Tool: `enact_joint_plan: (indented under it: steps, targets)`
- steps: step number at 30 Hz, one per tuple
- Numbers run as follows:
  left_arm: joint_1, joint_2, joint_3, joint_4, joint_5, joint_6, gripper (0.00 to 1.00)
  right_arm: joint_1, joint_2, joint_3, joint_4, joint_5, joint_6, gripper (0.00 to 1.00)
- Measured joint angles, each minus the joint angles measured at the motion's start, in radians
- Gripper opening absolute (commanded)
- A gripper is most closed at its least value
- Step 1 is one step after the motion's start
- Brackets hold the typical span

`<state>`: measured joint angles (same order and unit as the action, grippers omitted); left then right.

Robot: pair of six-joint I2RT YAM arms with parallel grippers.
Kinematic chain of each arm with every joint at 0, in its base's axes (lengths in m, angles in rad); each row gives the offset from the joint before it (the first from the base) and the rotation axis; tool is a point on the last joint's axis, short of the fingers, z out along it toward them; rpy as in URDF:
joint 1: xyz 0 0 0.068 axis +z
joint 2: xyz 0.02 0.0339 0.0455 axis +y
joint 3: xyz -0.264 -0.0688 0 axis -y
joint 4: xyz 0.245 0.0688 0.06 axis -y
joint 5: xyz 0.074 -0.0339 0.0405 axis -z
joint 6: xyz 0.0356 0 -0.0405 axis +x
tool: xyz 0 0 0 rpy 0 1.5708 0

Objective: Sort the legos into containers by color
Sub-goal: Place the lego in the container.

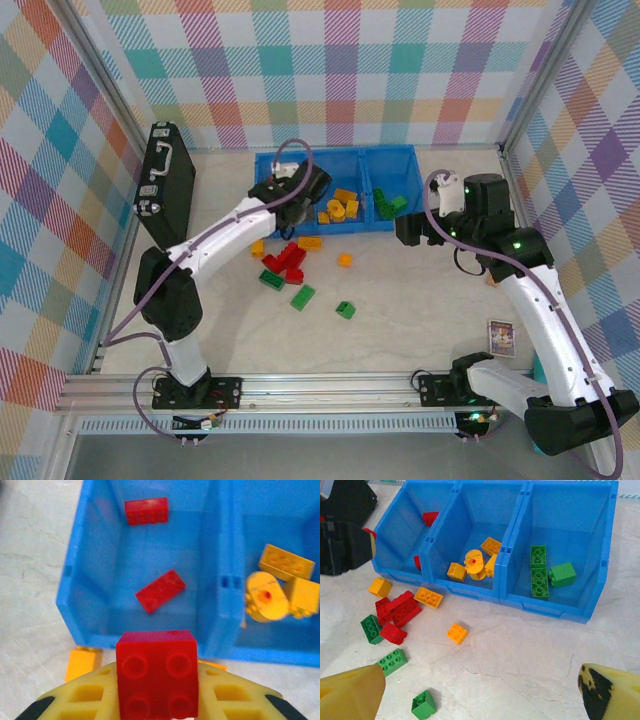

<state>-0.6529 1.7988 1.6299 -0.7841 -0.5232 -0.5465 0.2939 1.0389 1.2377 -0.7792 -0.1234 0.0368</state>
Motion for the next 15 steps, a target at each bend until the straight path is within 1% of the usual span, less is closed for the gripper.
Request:
enact_joint_plan:
  steps: [5, 9, 12, 15]
  targets:
    - [0.097, 0.116, 0.067, 0.034, 0.067, 0.035, 0.3, 0.0, 0.007, 0.001, -0.008, 0.001, 0.0, 0.99]
    - [0.151, 0.226, 0.13, 0.072, 0.122, 0.051, 0.31, 0.0, 0.01, 0.002, -0.016, 0.0, 0.0, 0.99]
    - [0.185, 0.349, 0.259, 0.072, 0.156, 0.071, 0.29, 0.0, 0.011, 0.002, -0.016, 0.0, 0.001, 0.99]
    - [0.209, 0.483, 0.434, 0.054, 0.173, 0.096, 0.3, 0.0, 0.015, 0.002, -0.015, 0.0, 0.004, 0.99]
